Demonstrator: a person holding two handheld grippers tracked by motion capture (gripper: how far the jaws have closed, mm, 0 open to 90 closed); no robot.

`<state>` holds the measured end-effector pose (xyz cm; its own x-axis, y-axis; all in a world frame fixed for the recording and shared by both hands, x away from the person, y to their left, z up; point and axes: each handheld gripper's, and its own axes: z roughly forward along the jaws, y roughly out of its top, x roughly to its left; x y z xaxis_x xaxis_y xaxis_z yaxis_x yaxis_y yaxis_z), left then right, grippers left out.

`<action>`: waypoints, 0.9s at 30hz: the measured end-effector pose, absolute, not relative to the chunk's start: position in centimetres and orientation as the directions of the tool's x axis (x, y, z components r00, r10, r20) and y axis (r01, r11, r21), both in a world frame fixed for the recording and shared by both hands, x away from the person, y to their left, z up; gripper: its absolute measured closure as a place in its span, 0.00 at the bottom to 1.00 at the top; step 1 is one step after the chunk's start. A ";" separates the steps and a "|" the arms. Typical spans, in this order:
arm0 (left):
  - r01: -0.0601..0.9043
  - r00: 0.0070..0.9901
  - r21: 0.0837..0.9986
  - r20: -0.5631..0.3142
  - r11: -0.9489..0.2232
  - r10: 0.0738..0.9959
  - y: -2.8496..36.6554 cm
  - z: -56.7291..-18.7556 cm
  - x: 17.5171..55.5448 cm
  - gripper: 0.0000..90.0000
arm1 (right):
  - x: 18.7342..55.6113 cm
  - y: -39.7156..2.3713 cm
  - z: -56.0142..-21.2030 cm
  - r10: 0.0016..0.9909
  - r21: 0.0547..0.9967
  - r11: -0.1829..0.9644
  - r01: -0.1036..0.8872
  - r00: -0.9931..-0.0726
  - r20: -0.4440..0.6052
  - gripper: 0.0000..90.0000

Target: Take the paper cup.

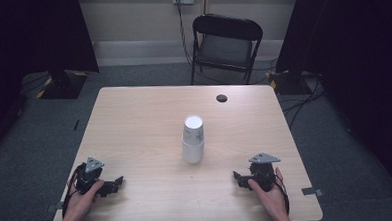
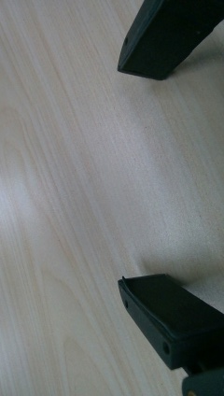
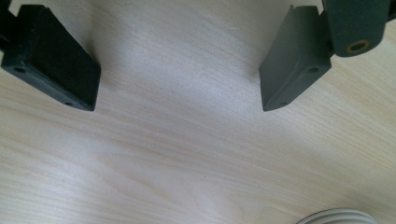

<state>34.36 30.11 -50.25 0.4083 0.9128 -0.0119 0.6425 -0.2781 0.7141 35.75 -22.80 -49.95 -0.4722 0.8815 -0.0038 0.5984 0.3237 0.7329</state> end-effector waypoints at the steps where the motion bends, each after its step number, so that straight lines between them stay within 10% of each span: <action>1: 0.642 0.408 0.714 -0.012 -0.278 0.913 30.1 -50.2 34.4 0.00 | 35.7 -22.8 -50.0 0.881 0.733 0.324 0.598 -0.472 -0.004 0.14; 27: 0.635 0.425 0.716 -0.012 -0.288 0.905 30.1 -50.3 34.4 0.00 | 34.8 -20.9 -46.6 0.791 0.832 0.270 0.485 -0.604 0.095 0.18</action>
<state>34.40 30.14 -50.26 0.4247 0.9052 -0.0122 0.6355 -0.2885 0.7162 34.78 -20.94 -46.61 -0.6038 0.7915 0.0947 0.4847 0.2702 0.8319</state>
